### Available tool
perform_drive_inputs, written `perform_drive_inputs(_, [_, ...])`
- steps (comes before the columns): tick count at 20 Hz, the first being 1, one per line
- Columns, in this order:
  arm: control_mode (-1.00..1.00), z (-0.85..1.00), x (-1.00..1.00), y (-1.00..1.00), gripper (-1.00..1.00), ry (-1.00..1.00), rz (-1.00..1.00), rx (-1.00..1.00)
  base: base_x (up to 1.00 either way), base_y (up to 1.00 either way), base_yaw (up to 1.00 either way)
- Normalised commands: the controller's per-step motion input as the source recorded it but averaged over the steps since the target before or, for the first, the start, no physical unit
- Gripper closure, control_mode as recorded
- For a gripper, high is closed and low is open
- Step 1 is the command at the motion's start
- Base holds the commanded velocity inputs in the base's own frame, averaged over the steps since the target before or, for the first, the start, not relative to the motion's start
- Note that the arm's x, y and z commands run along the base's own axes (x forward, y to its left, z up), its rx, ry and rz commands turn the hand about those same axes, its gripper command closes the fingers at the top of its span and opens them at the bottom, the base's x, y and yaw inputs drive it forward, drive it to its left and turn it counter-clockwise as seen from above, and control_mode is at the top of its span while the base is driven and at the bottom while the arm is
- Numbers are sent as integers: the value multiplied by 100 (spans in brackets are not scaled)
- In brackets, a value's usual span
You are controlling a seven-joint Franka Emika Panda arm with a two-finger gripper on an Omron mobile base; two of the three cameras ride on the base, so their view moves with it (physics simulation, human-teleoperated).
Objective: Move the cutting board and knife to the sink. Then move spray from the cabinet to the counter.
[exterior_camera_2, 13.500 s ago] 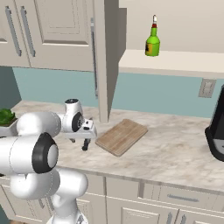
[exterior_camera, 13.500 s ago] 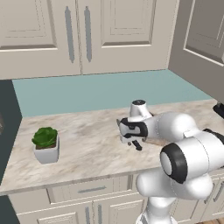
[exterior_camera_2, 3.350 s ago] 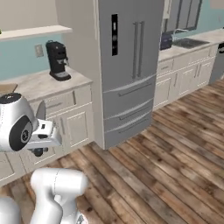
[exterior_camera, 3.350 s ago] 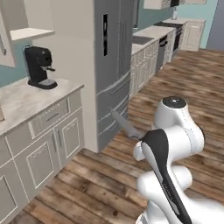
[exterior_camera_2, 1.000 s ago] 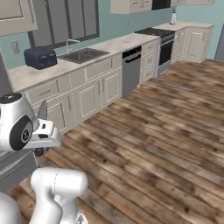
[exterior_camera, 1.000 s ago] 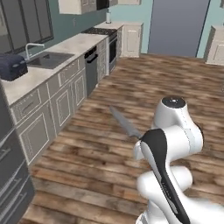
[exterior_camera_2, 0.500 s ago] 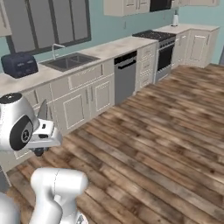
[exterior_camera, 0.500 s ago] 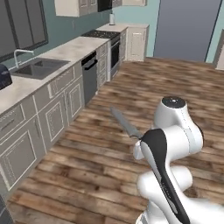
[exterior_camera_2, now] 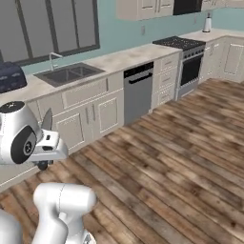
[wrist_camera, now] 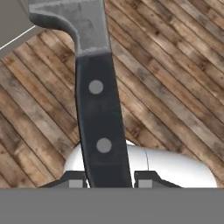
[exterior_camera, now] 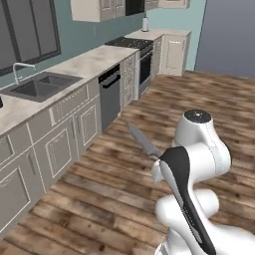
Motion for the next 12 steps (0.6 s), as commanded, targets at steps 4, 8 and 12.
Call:
perform_drive_inputs(4, [100, 0, 0, 0, 100, 0, 0, 0, 100, -31, 32])
perform_drive_inputs(8, [100, 0, 0, 0, 100, 0, 0, 0, 100, -29, 33])
perform_drive_inputs(12, [100, 0, 0, 0, 100, 0, 0, 0, 99, -27, 34])
